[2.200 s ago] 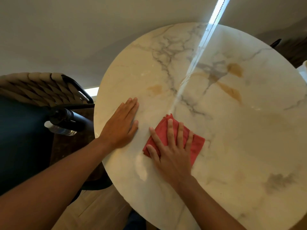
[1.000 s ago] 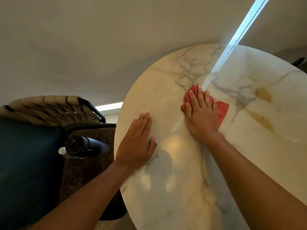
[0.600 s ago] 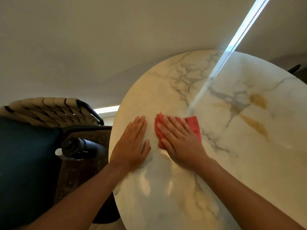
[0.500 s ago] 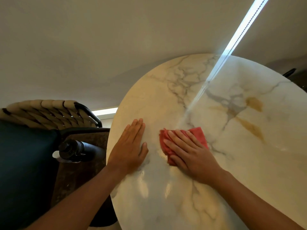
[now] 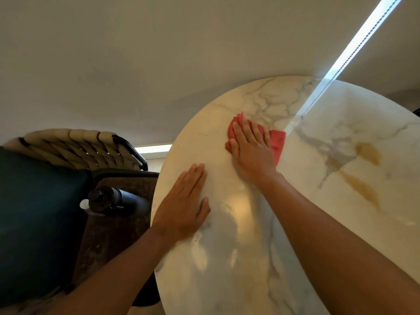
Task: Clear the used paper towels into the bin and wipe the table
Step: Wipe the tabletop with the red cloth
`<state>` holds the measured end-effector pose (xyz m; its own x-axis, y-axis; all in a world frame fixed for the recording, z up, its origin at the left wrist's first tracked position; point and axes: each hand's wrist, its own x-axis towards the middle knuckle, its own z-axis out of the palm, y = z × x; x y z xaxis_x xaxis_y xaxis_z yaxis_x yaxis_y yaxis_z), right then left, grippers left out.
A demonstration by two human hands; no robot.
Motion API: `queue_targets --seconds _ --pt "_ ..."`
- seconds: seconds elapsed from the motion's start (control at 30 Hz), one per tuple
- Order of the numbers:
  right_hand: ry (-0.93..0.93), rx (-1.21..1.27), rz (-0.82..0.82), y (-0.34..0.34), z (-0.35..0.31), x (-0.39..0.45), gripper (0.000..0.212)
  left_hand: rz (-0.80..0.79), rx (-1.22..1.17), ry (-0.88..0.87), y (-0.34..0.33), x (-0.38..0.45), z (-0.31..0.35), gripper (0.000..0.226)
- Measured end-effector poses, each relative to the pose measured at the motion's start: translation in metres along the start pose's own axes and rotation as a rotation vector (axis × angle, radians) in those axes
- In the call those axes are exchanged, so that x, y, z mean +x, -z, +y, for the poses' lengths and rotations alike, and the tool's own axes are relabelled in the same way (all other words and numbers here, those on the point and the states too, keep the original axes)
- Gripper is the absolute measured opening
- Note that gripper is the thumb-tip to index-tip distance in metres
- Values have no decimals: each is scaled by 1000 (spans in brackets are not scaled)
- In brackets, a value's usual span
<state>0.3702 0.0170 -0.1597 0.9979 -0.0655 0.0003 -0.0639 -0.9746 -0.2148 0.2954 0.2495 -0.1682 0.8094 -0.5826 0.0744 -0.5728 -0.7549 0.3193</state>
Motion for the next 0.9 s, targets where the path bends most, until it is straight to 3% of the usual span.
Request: queue_targets --seconds 0.17,0.33,0.4,0.47,0.6,0.73,0.9 --pt "283 -12 -1 -2 -5 -60 53 2 6 -10 -1 -1 0 66" --pt "531 -20 -1 16 47 -123 52 -6 -8 6 2 -2 3 66" --pt "458 -26 8 21 73 -116 51 1 -19 -1 2 -1 5 66" --pt "262 -20 -6 25 82 -92 51 8 -19 3 2 -1 5 66" --pt "-25 -7 -16 18 53 -12 54 32 -34 0 2 0 5 66" --pt "39 -16 -24 1 -10 41 59 56 -27 18 2 0 4 67" --pt "229 -10 -89 -7 -44 33 62 138 -192 96 14 -4 5 64"
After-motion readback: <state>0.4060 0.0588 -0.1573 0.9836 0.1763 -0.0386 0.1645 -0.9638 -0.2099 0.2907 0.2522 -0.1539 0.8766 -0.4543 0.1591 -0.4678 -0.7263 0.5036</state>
